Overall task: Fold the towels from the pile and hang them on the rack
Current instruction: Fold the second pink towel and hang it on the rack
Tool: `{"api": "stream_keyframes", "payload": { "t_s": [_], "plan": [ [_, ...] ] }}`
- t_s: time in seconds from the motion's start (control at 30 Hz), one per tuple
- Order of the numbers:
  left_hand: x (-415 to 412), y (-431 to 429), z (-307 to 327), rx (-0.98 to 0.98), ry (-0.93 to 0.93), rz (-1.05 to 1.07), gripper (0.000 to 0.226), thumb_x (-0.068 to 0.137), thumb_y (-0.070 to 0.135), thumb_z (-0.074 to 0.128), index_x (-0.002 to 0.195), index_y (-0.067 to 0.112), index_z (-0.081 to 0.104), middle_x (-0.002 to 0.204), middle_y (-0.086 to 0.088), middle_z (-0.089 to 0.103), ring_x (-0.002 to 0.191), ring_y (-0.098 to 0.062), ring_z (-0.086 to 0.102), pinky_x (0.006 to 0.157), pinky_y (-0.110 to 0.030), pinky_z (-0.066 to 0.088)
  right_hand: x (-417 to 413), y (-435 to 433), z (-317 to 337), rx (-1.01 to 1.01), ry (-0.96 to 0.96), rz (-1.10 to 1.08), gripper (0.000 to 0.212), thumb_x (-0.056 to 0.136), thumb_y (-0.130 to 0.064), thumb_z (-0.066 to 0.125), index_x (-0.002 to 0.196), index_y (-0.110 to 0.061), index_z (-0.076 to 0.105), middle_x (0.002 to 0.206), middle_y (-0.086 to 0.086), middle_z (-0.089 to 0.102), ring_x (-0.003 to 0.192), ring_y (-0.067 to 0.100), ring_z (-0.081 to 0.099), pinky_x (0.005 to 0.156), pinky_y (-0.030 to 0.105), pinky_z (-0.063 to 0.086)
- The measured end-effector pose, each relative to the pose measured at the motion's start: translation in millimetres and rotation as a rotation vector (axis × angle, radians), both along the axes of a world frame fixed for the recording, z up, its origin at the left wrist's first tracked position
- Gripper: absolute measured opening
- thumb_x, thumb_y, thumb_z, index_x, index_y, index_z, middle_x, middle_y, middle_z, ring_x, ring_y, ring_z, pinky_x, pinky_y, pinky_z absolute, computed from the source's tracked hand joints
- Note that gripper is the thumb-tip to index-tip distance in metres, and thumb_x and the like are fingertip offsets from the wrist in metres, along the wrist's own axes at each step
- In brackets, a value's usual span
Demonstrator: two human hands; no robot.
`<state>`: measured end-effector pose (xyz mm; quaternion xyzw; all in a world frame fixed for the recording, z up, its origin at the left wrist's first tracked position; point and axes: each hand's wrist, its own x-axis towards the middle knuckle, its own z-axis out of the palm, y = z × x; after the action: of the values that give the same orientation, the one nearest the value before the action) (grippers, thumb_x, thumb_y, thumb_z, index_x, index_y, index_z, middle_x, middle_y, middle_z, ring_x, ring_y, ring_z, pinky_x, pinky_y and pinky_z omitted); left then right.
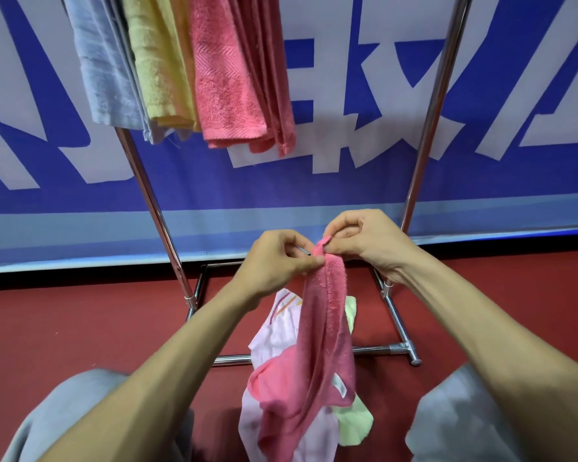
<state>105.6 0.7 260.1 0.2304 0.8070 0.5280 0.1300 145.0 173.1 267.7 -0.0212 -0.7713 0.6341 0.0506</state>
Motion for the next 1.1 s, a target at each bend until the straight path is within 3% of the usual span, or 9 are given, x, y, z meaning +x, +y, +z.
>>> {"api": "stream_keyframes", "payload": {
  "t_s": [0.17,0.3,0.47,0.53,0.67,0.8,0.93,1.1],
  "plan": [
    [-2.8,-2.2,5.7,0.127,-0.095,-0.032,0.006,0.082,0.006,0.071,0.08,0.006,0.066,0.066,-0.009,0.062,0.056,-0.012,0.056,0.057,-0.02,0.047,0.3,6.1,-2.7,-0.033,-0.035,0.03,0.024,0.074,0.004,0.075,0.095,0.006,0.063,0.085,0.021,0.071,0.073,0.02,0.066,0.076,0.032,0.055],
    [-6.8,-8.4,9.3,0.16,-0.011,0.015,0.006,0.084,0.012,0.071,0.08,0.011,0.066,0.069,-0.003,0.063,0.061,-0.01,0.057,0.062,-0.022,0.05,0.3,2.7,-10.3,0.024,-0.1,0.118,0.01,0.08,0.0,0.072,0.086,-0.004,0.065,0.064,0.001,0.068,0.056,0.006,0.06,0.056,0.016,0.047],
    [-15.5,-20.0,11.3,0.134,0.054,0.101,0.008,0.085,0.016,0.07,0.079,0.016,0.065,0.073,0.003,0.062,0.062,-0.005,0.055,0.068,-0.022,0.045,-1.2,-6.1,-11.4,0.059,-0.057,0.124,0.004,0.085,-0.006,0.068,0.088,-0.003,0.068,0.07,0.002,0.063,0.061,0.005,0.054,0.06,0.015,0.044],
    [-17.7,-23.2,11.4,0.128,-0.001,0.127,0.008,0.084,0.013,0.071,0.084,0.015,0.063,0.074,0.001,0.063,0.065,-0.008,0.058,0.073,-0.027,0.047,-3.9,-7.1,-9.4,0.015,-0.019,0.078,0.005,0.086,-0.008,0.067,0.088,-0.003,0.068,0.071,0.003,0.061,0.065,0.009,0.053,0.064,0.02,0.044],
    [-11.5,-24.6,11.5,0.129,-0.109,0.066,0.034,0.081,0.016,0.075,0.109,0.014,0.055,0.072,0.004,0.065,0.064,-0.007,0.062,0.08,-0.033,0.051,-6.9,-11.6,-8.5,0.038,0.039,0.071,0.01,0.084,-0.014,0.07,0.088,-0.005,0.073,0.073,0.004,0.064,0.067,0.01,0.053,0.063,0.022,0.042],
    [-7.8,-24.5,12.1,0.101,-0.047,0.082,0.025,0.082,0.022,0.073,0.1,0.01,0.062,0.068,0.002,0.068,0.06,-0.007,0.064,0.076,-0.035,0.051,-7.3,-10.6,-9.3,0.065,0.051,0.068,0.009,0.083,-0.017,0.072,0.086,-0.009,0.075,0.071,0.002,0.067,0.066,0.009,0.055,0.064,0.027,0.042],
    [-8.3,-20.8,10.7,0.103,-0.07,0.115,0.006,0.088,0.014,0.065,0.089,0.01,0.068,0.067,0.0,0.065,0.055,-0.006,0.058,0.072,-0.03,0.051,-5.9,-7.7,-9.5,0.076,0.078,0.082,0.006,0.082,-0.016,0.073,0.084,-0.01,0.075,0.074,0.002,0.069,0.07,0.009,0.057,0.068,0.028,0.043],
    [-7.3,-16.6,14.4,0.158,-0.11,0.131,0.017,0.095,0.011,0.054,0.091,0.004,0.069,0.079,-0.005,0.064,0.07,-0.014,0.058,0.066,-0.022,0.052,-5.6,1.2,-10.9,0.159,0.074,0.089,0.008,0.081,-0.015,0.074,0.084,-0.008,0.074,0.085,0.018,0.071,0.075,0.014,0.058,0.073,0.032,0.044]
  ]
}}
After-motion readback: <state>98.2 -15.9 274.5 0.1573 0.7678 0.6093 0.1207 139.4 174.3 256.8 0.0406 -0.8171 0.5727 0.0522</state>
